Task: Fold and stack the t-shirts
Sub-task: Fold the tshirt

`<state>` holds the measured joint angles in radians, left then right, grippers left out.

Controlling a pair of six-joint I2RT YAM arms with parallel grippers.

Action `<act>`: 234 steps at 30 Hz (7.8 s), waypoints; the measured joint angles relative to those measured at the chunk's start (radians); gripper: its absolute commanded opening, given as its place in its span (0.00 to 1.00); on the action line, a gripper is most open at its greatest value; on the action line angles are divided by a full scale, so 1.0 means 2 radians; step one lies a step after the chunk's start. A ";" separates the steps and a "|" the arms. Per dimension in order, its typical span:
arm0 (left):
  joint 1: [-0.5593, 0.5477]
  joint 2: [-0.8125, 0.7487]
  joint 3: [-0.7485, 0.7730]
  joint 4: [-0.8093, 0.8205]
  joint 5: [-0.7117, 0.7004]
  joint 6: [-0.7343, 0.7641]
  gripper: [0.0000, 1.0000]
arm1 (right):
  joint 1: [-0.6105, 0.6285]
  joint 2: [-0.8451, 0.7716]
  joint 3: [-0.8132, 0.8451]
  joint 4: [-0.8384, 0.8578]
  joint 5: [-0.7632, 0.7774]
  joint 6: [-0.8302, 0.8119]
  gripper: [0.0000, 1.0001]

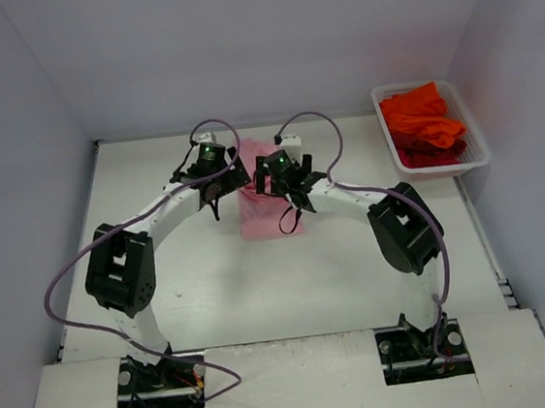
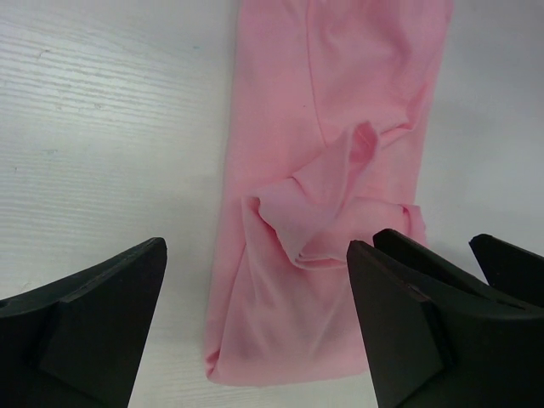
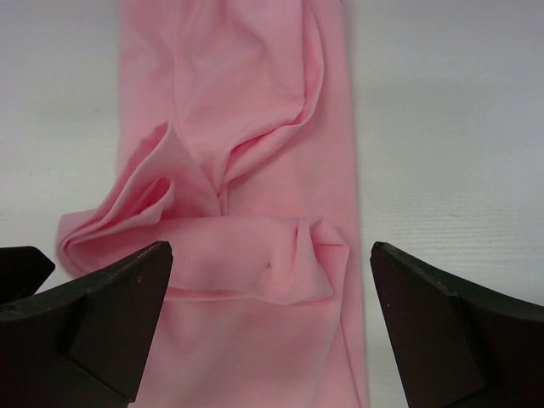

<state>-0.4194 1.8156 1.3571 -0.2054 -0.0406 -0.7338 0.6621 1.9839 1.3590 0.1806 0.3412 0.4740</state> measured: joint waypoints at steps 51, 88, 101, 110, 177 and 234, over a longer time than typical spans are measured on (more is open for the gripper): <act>-0.016 -0.071 -0.072 -0.018 -0.044 -0.013 0.84 | 0.035 0.025 -0.017 -0.002 0.039 0.024 1.00; -0.005 -0.071 -0.073 -0.015 -0.046 -0.010 0.84 | -0.019 0.090 0.067 0.002 0.017 -0.007 1.00; -0.002 -0.070 -0.078 -0.014 -0.043 -0.005 0.84 | -0.034 0.095 0.089 0.001 0.016 -0.023 1.00; -0.010 -0.080 -0.105 -0.013 -0.041 -0.009 0.84 | -0.033 0.045 0.025 -0.003 0.016 -0.019 1.00; -0.064 -0.077 -0.227 0.118 -0.018 -0.079 0.84 | 0.026 -0.125 -0.234 0.038 0.034 0.088 1.00; -0.062 -0.057 -0.265 0.249 0.010 -0.103 0.82 | 0.046 -0.091 -0.248 0.121 0.027 0.120 0.90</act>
<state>-0.5426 1.7020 0.8276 0.2928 -0.0200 -0.9390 0.7547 1.8023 0.8623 0.4217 0.3962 0.7143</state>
